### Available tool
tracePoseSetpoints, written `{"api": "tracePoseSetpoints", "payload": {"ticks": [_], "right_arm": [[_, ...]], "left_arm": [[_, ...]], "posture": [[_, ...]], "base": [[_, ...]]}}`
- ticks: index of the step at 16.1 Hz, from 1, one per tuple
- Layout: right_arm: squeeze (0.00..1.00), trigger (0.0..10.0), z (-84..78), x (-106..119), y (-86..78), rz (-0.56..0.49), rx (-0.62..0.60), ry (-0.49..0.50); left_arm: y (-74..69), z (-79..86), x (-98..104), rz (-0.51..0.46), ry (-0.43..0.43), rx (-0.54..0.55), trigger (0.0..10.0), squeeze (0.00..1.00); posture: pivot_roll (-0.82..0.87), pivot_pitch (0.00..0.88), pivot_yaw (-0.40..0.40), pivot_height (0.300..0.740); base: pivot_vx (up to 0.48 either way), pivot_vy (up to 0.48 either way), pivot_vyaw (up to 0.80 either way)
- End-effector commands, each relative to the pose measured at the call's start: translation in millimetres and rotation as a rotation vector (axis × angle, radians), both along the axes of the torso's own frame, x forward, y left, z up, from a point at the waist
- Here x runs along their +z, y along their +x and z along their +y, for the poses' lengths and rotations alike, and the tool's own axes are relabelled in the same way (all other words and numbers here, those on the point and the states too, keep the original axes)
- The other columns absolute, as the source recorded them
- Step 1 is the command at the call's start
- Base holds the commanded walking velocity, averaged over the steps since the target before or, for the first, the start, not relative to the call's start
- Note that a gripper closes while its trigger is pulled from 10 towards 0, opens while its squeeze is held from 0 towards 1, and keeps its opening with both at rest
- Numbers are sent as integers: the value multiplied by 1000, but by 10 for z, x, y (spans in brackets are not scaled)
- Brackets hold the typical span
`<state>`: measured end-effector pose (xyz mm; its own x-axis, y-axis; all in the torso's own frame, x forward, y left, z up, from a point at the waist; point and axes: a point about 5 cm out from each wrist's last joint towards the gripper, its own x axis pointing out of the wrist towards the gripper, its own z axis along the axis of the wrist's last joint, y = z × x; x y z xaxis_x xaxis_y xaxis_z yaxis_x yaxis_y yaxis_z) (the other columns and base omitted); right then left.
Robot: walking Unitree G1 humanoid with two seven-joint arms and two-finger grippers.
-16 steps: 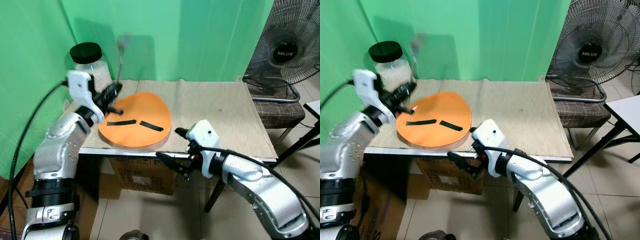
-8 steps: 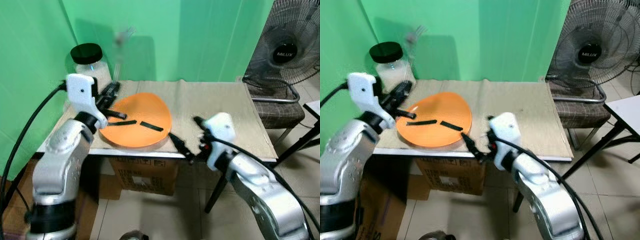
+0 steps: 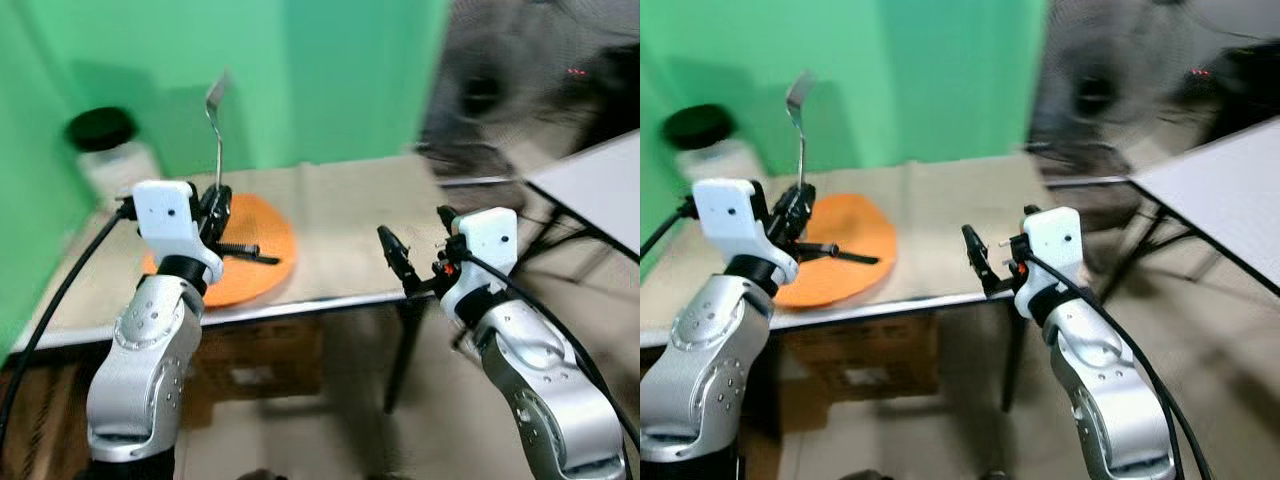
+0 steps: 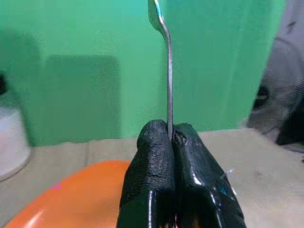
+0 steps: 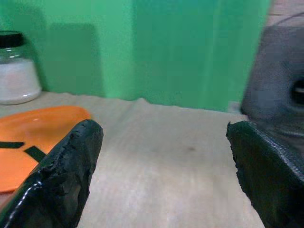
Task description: Setting the table
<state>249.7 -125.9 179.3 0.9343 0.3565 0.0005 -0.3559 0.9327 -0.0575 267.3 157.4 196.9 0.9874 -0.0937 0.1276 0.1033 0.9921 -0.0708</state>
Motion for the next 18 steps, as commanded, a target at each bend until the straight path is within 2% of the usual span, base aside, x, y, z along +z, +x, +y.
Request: {"api": "tracePoseSetpoints", "payload": {"ticks": [1,2,4,5,6,7,9,10,16,18], "right_arm": [[1000,10000,27,34,9,-18,12,17],[1000,10000,-14,39,19,-28,-18,11],[1000,10000,-132,49,57,-31,-104,9],[1000,10000,-179,72,78,-53,-140,11],[1000,10000,-211,113,97,-122,-176,-21],[1000,10000,-225,97,112,-126,-191,-47],[1000,10000,-191,-4,102,-11,-125,-9],[0,10000,-180,-30,91,11,-108,-5],[0,10000,-121,-91,71,48,-88,-15],[0,10000,-99,-86,59,49,-76,-16]], "left_arm": [[-31,39,54,-25,22,24,10000,0],[-54,80,38,-16,38,50,10000,0],[-119,113,-46,36,86,29,10000,0],[-152,114,-66,40,108,11,10000,0],[-182,124,-103,55,133,17,10000,0],[-202,129,-150,90,126,21,10000,0],[-227,130,-171,101,128,34,10000,0],[-234,135,-176,104,109,46,10000,0],[-221,188,-163,98,96,85,10000,0],[-204,166,-129,85,94,81,10000,0]], "posture": [[-21,0,60,740],[-21,0,60,740],[-26,0,58,740],[-24,0,56,740],[-23,0,51,740],[-23,0,51,740],[-20,0,44,740],[-20,0,43,740],[-31,0,44,740],[-37,0,43,740]], "base": [[0,0,-800],[0,0,-800],[0,0,-800],[0,0,-800],[0,0,-800],[0,0,-800],[0,0,-719],[0,0,0],[0,0,0],[0,-272,0]]}}
